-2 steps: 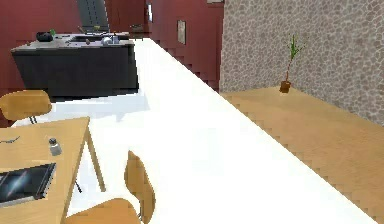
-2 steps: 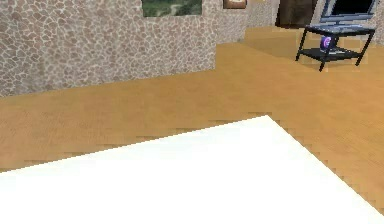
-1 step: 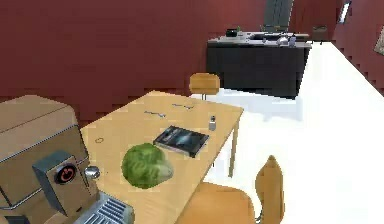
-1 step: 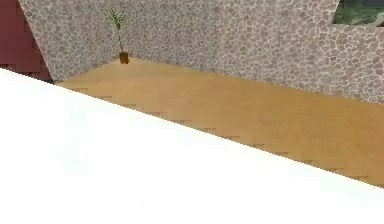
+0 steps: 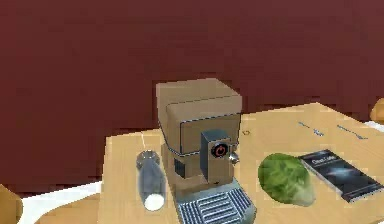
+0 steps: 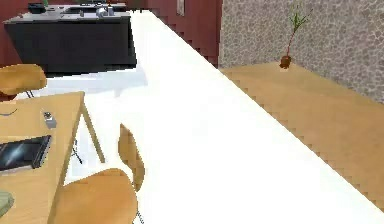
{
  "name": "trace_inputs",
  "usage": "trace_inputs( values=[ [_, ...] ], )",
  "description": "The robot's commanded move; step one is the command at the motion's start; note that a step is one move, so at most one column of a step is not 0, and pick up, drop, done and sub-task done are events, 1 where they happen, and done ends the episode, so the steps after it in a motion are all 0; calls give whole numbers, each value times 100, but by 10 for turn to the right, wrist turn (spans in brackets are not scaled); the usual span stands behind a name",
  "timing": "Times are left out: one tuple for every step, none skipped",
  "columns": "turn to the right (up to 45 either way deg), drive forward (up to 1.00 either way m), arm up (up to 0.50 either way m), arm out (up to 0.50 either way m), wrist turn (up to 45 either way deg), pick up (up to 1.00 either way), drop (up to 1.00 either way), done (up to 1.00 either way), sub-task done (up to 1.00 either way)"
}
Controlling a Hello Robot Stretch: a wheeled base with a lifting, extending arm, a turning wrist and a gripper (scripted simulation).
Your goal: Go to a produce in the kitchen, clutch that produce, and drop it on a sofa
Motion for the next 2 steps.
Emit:
trace_inputs(
  values=[
    [-450, 0, 0, 0, 0, 0, 0, 0, 0],
    [-120, 0, 0, 0, 0, 0, 0, 0, 0]
  ],
)
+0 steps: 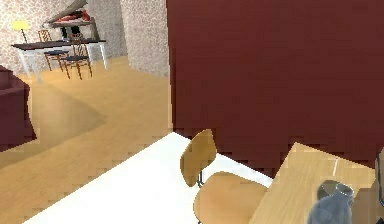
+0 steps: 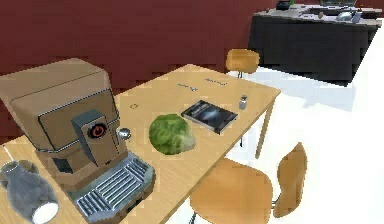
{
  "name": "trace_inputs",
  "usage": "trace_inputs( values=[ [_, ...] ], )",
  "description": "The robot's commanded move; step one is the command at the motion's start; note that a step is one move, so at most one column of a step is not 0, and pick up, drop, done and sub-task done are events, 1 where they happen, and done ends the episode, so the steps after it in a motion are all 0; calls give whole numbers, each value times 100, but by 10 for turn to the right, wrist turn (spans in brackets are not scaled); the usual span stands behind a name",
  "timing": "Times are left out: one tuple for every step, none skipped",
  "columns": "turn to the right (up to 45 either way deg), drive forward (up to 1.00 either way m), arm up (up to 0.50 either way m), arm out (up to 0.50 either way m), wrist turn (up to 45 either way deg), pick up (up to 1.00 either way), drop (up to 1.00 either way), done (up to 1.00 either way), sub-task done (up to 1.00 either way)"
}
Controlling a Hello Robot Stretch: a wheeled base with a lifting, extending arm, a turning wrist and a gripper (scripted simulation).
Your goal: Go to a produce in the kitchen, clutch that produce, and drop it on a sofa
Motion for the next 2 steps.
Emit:
trace_inputs(
  values=[
    [0, 0, 50, 0, 0, 0, 0, 0, 0],
    [0, 0, 38, 0, 0, 0, 0, 0, 0]
  ],
)
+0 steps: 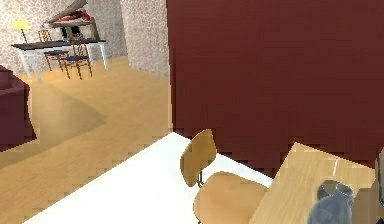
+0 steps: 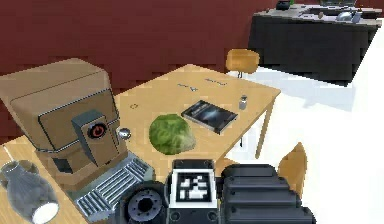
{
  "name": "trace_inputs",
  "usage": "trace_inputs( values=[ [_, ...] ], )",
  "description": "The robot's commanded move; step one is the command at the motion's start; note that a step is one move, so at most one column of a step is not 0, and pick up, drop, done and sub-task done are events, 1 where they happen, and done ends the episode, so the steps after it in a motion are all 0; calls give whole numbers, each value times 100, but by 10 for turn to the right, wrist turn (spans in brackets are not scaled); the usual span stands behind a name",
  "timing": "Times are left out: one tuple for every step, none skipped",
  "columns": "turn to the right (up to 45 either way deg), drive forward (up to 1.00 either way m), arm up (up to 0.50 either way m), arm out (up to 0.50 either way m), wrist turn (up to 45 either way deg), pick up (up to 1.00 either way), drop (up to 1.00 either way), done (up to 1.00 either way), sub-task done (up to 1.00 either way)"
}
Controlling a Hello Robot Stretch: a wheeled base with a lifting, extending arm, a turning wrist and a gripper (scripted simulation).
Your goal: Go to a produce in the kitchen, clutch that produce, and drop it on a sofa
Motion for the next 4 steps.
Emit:
trace_inputs(
  values=[
    [0, 0, 0, 34, 0, 0, 0, 0, 0],
    [0, 0, 0, 0, 450, 0, 0, 0, 0],
    [0, 0, 0, 0, 450, 0, 0, 0, 0],
    [0, 0, 0, 0, 450, 0, 0, 0, 0]
  ],
)
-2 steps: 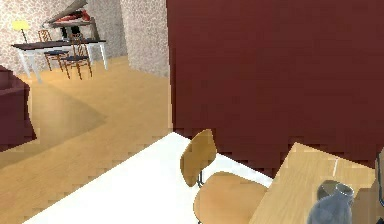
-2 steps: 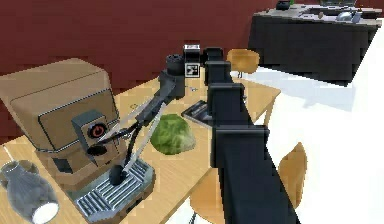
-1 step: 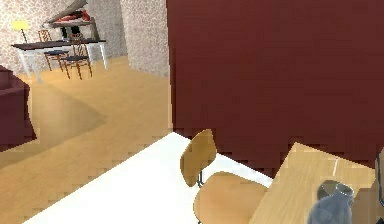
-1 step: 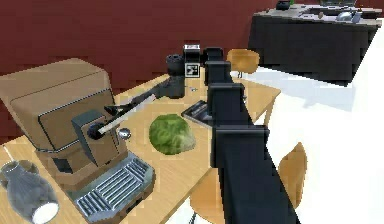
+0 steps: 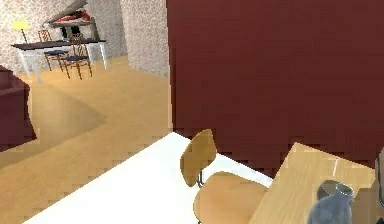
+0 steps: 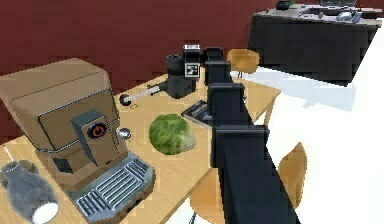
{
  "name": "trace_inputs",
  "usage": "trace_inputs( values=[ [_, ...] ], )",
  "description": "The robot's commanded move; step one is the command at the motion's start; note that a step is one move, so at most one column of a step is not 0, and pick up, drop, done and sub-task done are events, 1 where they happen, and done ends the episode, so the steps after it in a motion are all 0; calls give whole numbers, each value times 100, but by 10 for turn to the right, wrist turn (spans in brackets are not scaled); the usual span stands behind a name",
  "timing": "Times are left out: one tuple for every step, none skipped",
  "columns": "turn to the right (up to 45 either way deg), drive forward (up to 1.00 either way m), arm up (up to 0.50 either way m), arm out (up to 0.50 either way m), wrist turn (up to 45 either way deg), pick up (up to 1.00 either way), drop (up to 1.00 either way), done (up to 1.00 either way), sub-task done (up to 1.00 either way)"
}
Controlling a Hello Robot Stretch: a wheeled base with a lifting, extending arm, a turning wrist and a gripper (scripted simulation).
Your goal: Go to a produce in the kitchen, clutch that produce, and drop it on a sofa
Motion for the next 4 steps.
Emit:
trace_inputs(
  values=[
    [0, 0, 0, 0, 270, 0, 0, 0, 0],
    [0, 0, -26, 0, 0, 0, 0, 0, 0],
    [0, 0, 0, 0, 0, 100, 0, 0, 0],
    [0, 0, 10, 0, 0, 0, 0, 0, 0]
  ],
)
